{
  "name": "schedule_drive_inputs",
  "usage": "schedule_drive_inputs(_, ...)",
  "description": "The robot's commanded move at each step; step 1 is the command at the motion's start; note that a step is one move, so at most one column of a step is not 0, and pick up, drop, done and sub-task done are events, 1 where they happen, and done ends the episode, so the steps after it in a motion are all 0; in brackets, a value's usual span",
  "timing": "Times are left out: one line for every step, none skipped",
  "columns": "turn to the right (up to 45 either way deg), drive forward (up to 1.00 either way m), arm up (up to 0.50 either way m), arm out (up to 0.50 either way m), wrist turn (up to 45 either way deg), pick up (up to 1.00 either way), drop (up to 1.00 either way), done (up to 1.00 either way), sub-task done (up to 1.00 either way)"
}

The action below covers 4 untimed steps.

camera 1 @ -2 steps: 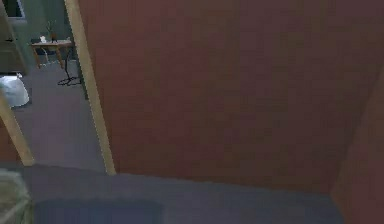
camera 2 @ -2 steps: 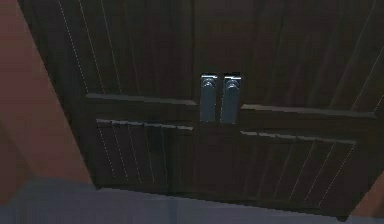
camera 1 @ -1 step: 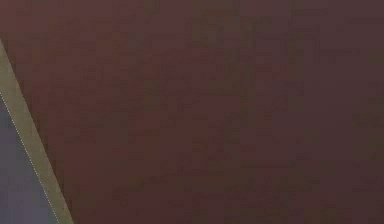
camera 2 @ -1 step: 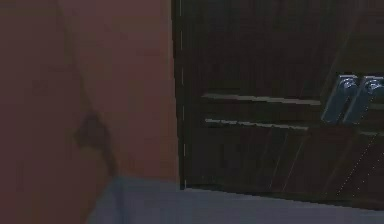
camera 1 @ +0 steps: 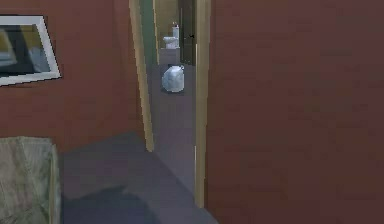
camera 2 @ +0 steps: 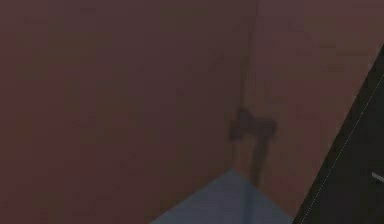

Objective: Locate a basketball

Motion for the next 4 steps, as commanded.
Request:
schedule_drive_inputs(-9.0, 0.0, 0.0, 0.0, 0.0, 0.0, 0.0, 0.0, 0.0)
schedule_drive_inputs(0.0, 0.65, 0.0, 0.0, 0.0, 0.0, 0.0, 0.0, 0.0)
schedule_drive_inputs(-6.0, 0.0, 0.0, 0.0, 0.0, 0.0, 0.0, 0.0, 0.0)
schedule_drive_inputs(0.0, 0.45, 0.0, 0.0, 0.0, 0.0, 0.0, 0.0, 0.0)
